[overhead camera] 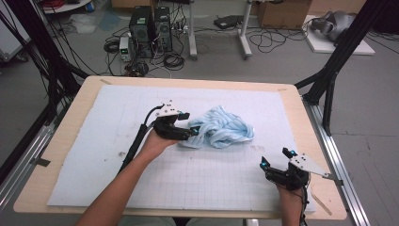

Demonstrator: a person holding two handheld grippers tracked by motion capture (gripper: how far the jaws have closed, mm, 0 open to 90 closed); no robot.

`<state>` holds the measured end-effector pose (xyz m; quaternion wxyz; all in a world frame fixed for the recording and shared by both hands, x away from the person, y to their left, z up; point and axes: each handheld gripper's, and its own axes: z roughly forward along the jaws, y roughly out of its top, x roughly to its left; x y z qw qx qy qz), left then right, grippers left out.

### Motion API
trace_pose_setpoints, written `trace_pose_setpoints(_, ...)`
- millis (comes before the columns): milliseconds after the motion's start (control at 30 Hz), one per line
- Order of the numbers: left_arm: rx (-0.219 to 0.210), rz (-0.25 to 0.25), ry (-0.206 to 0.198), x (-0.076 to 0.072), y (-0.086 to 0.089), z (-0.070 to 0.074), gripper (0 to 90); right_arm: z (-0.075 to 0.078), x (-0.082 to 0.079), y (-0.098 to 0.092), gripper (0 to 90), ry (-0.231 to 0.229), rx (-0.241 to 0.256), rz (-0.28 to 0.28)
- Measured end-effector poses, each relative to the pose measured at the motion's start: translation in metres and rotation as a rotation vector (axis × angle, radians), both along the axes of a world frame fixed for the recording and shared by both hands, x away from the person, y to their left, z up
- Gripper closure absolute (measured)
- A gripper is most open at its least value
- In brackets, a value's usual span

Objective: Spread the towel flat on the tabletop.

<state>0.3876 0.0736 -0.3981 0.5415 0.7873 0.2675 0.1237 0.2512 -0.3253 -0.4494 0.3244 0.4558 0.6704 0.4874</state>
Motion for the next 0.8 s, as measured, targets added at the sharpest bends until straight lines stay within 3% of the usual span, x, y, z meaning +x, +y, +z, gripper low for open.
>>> trace_pose_setpoints(167,0.081,0.007,0.03,0.005,-0.01,-0.014,28.3,0.0,0.0,0.0,9.6,0.001,0.001,0.0)
trace_pose_setpoints(233,0.116,0.008,0.042,0.006,-0.012,-0.02,33.0,0.0,0.0,0.0,9.5,0.003,-0.001,-0.001)
trace_pose_setpoints(267,0.132,0.01,0.054,0.007,-0.012,-0.022,38.6,0.0,0.0,0.0,9.6,0.002,0.002,0.001)
trace_pose_setpoints(367,0.164,-0.006,0.077,0.008,-0.012,-0.028,67.3,0.0,0.0,0.001,9.5,0.003,0.001,0.001)
trace_pose_setpoints(400,0.149,-0.012,0.083,0.008,-0.011,-0.03,78.3,0.0,0.0,0.001,9.6,0.007,0.003,0.003)
trace_pose_setpoints(467,0.127,-0.011,0.097,0.007,-0.008,-0.031,83.3,0.0,0.0,0.001,9.6,0.01,-0.001,0.006)
trace_pose_setpoints(633,0.062,-0.016,0.117,0.004,0.005,-0.027,84.0,0.0,0.002,0.001,9.6,0.02,-0.004,0.009)
trace_pose_setpoints(800,0.045,-0.023,0.104,-0.005,0.025,-0.021,84.3,0.0,0.0,0.0,9.6,0.006,-0.001,-0.001)
